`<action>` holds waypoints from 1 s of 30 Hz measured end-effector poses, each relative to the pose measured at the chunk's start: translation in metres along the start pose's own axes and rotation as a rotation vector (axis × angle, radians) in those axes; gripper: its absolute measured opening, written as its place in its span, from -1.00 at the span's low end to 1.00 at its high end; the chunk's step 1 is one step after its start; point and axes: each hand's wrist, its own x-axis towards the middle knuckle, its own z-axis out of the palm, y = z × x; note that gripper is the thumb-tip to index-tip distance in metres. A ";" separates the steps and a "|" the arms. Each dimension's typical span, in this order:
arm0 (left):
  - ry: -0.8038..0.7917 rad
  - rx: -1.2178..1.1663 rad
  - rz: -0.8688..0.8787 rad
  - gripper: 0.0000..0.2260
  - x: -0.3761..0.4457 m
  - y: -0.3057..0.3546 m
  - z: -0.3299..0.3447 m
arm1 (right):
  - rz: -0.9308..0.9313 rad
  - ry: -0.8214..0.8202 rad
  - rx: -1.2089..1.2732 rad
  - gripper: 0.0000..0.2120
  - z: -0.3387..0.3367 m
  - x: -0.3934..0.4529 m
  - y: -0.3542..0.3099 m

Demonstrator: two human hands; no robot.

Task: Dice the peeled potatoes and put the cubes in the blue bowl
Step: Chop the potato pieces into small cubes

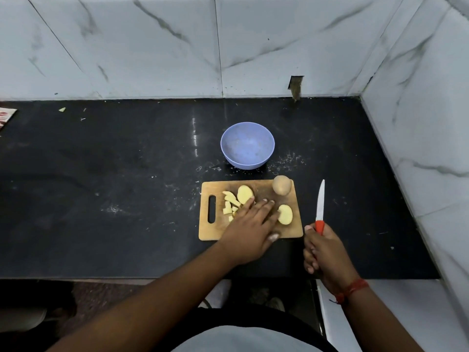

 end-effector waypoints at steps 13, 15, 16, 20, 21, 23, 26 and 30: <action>0.080 0.053 -0.160 -0.59 -0.051 -0.081 -0.007 | -0.015 -0.063 -0.051 -0.84 0.013 0.004 -0.003; 0.089 0.036 -0.162 -0.60 -0.049 -0.081 -0.007 | -0.020 -0.071 -0.062 -0.83 0.015 0.004 -0.002; 0.093 0.024 -0.162 -0.60 -0.048 -0.080 -0.007 | -0.022 -0.073 -0.066 -0.83 0.016 0.003 -0.001; 0.119 -0.017 -0.183 -0.66 -0.043 -0.079 -0.010 | -0.015 -0.075 -0.075 -0.83 0.014 0.000 0.002; 0.120 -0.020 -0.184 -0.68 -0.043 -0.080 -0.010 | -0.016 -0.074 -0.075 -0.83 0.013 -0.001 0.002; 0.107 -0.031 -0.188 -0.68 -0.042 -0.082 -0.009 | -0.013 -0.066 -0.080 -0.82 0.011 -0.002 0.003; 0.067 -0.036 -0.199 -0.63 -0.041 -0.082 -0.007 | -0.003 -0.051 -0.087 -0.83 0.008 -0.004 0.004; 0.091 -0.031 -0.231 -0.60 -0.039 -0.080 -0.011 | 0.001 -0.052 -0.096 -0.84 0.007 -0.008 0.004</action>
